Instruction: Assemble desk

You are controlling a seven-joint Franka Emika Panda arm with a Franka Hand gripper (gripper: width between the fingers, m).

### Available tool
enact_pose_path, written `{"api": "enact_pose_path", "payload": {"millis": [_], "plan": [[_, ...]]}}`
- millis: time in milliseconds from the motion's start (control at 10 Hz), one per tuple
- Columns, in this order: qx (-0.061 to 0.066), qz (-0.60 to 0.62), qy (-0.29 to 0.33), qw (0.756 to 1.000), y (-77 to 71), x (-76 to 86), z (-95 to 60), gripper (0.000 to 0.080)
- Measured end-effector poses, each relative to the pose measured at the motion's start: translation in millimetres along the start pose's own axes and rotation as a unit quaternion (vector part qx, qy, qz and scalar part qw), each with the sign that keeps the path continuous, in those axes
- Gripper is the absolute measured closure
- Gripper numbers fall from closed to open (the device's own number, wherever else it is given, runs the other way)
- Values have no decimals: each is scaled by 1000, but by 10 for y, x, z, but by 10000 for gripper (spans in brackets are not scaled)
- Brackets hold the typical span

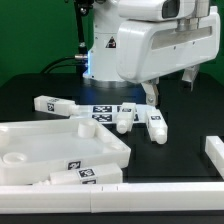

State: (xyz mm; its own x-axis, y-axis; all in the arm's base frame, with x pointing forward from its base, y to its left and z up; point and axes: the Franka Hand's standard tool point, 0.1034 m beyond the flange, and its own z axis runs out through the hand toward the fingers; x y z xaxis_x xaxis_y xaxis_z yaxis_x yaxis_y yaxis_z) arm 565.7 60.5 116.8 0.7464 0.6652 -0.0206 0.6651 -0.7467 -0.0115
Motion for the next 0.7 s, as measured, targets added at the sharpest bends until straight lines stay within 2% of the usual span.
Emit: {"api": "enact_pose_path", "payload": {"millis": [400,600,700], "plan": [[2,6,-2,1000,27,-18,-1,150],[8,2,-8,1000,363,-110,-57,150],[16,11,-10,1000,429,-162,-41,150]]}}
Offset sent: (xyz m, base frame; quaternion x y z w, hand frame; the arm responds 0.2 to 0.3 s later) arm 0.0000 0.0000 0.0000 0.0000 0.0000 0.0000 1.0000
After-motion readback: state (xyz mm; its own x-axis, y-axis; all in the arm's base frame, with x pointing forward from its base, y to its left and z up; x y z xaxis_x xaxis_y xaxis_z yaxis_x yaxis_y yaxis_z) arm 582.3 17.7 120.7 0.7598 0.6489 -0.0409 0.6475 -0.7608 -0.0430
